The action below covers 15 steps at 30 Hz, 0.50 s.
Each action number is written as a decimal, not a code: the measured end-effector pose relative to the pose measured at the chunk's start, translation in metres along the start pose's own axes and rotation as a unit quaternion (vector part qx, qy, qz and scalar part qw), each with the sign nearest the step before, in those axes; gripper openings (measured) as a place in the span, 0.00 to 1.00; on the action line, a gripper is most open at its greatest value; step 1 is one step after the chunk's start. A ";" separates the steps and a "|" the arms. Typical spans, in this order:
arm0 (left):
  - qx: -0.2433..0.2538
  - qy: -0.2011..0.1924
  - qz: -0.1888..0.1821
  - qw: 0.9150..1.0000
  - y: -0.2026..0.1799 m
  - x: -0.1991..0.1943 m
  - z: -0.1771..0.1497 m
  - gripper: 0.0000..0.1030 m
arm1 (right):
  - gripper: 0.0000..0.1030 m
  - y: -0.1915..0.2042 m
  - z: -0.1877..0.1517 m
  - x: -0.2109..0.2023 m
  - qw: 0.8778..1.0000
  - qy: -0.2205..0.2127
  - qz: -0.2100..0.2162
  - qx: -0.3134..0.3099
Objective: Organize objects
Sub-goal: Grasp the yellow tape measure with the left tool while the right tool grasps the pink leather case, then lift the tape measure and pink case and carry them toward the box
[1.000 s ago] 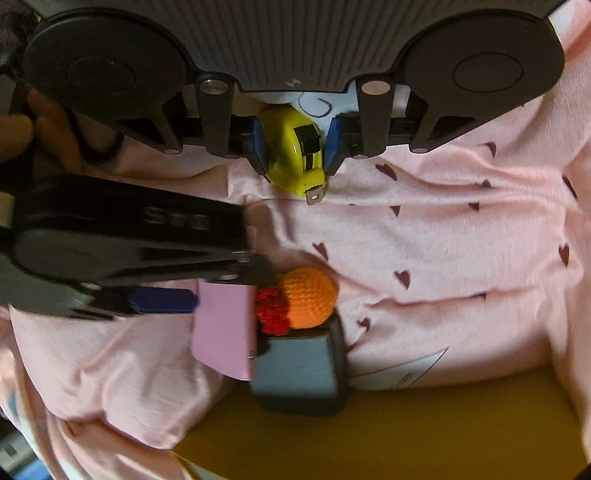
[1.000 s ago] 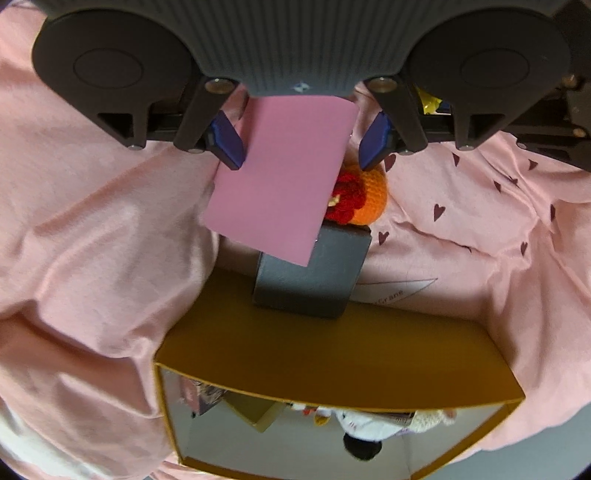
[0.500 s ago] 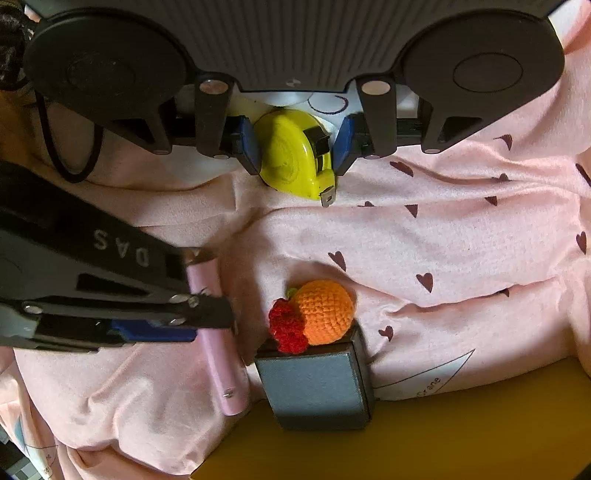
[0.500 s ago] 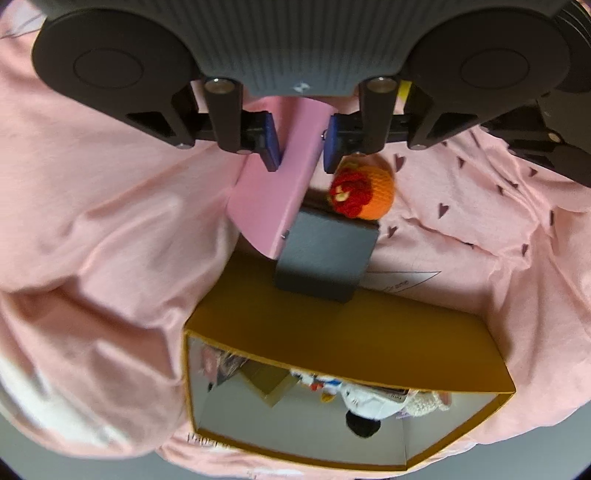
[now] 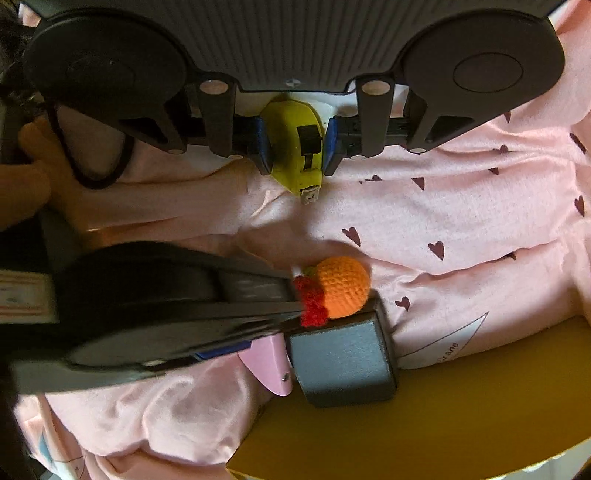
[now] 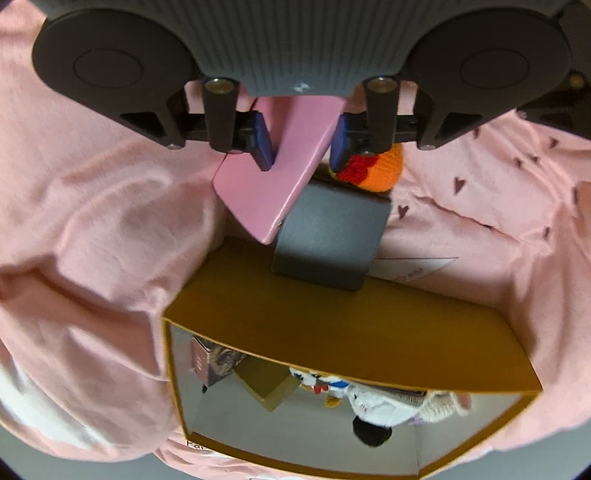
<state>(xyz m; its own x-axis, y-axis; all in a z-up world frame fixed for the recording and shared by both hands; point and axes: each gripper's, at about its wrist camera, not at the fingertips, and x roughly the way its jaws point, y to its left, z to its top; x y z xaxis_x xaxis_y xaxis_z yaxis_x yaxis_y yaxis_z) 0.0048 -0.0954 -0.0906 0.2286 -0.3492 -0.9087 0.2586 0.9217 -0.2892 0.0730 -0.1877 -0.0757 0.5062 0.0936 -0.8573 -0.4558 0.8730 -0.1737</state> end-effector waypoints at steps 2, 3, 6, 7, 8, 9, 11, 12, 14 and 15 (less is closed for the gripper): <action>-0.005 0.004 -0.002 1.000 0.001 0.002 0.000 0.33 | 0.42 0.004 0.002 0.005 1.000 0.000 -0.022 -0.009; -0.009 0.006 -0.004 1.000 0.003 0.003 0.000 0.33 | 0.45 0.005 0.004 0.009 1.000 0.001 -0.030 -0.009; -0.017 0.011 -0.008 1.000 0.004 0.005 0.001 0.34 | 0.50 0.001 0.006 0.015 1.000 0.011 -0.029 0.002; -0.019 0.011 -0.008 1.000 0.004 0.005 0.001 0.34 | 0.48 -0.002 0.006 0.014 1.000 0.011 -0.024 0.007; -0.020 0.010 -0.009 1.000 0.004 0.004 0.001 0.34 | 0.47 -0.006 0.005 0.011 1.000 0.012 -0.016 0.016; -0.022 0.009 -0.009 1.000 0.005 0.003 0.000 0.35 | 0.43 -0.011 0.004 0.008 1.000 0.014 -0.008 0.026; -0.030 0.005 -0.013 0.999 0.007 0.001 0.000 0.34 | 0.38 -0.022 0.001 -0.002 0.999 0.014 0.010 0.050; -0.035 0.004 -0.016 0.999 0.008 0.000 0.000 0.33 | 0.33 -0.030 -0.001 -0.007 0.998 0.014 0.020 0.063; -0.046 0.001 -0.022 0.999 0.011 -0.001 0.000 0.32 | 0.27 -0.045 -0.004 -0.016 0.995 0.015 0.034 0.093; -0.049 -0.001 -0.023 0.999 0.012 -0.002 0.000 0.31 | 0.24 -0.053 -0.006 -0.020 0.993 0.017 0.041 0.109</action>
<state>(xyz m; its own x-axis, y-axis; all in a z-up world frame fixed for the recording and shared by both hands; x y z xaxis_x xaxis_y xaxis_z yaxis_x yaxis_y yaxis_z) 0.0071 -0.0837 -0.0922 0.2206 -0.3922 -0.8930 0.1765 0.9165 -0.3589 0.0826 -0.2391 -0.0518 0.4462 0.1562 -0.8812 -0.3233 0.9463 0.0040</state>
